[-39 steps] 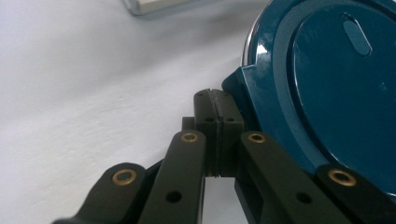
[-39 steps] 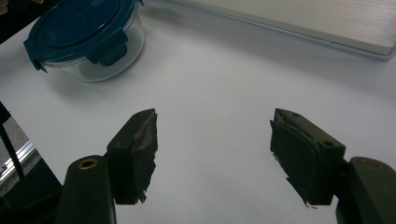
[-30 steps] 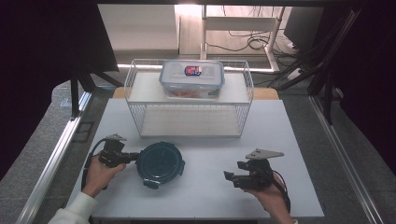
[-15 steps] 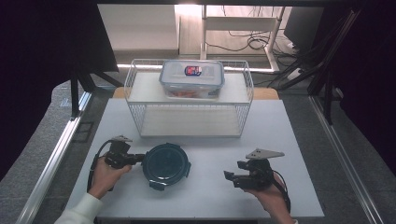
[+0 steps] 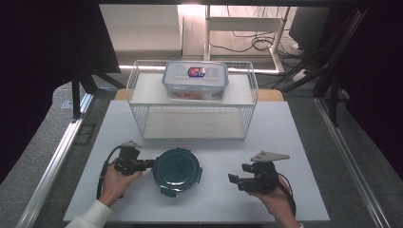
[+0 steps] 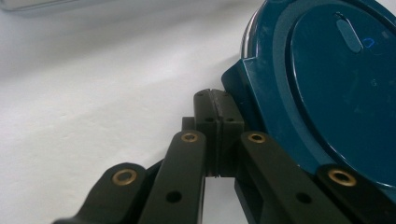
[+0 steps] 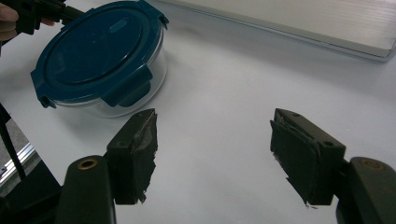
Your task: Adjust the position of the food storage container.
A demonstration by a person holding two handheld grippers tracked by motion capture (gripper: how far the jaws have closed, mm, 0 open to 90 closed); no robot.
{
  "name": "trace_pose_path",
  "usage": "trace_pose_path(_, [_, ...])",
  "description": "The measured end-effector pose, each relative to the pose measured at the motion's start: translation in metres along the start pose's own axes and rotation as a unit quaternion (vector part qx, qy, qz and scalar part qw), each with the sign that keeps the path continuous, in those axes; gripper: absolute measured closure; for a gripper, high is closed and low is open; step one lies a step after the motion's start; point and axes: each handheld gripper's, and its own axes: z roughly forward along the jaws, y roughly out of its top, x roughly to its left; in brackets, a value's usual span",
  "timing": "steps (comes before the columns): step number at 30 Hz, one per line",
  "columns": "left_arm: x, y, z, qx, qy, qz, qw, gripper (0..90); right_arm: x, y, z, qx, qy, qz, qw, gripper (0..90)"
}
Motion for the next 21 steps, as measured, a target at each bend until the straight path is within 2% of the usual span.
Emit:
trace_pose_path(13, [-0.024,0.002,0.015,0.021,-0.035,0.017,0.999,90.0,-0.001,0.0,-0.002,-0.004,0.0,0.002,1.0,31.4])
trace_pose_path(17, [-0.034,0.003,0.02,0.028,-0.042,0.03,0.9983,90.0,-0.001,0.0,-0.003,-0.004,-0.001,0.001,1.0,31.4])
trace_pose_path(21, [-0.04,0.005,0.024,0.03,-0.051,0.025,0.9979,90.0,-0.001,0.0,-0.003,-0.004,-0.001,0.002,1.0,31.4])
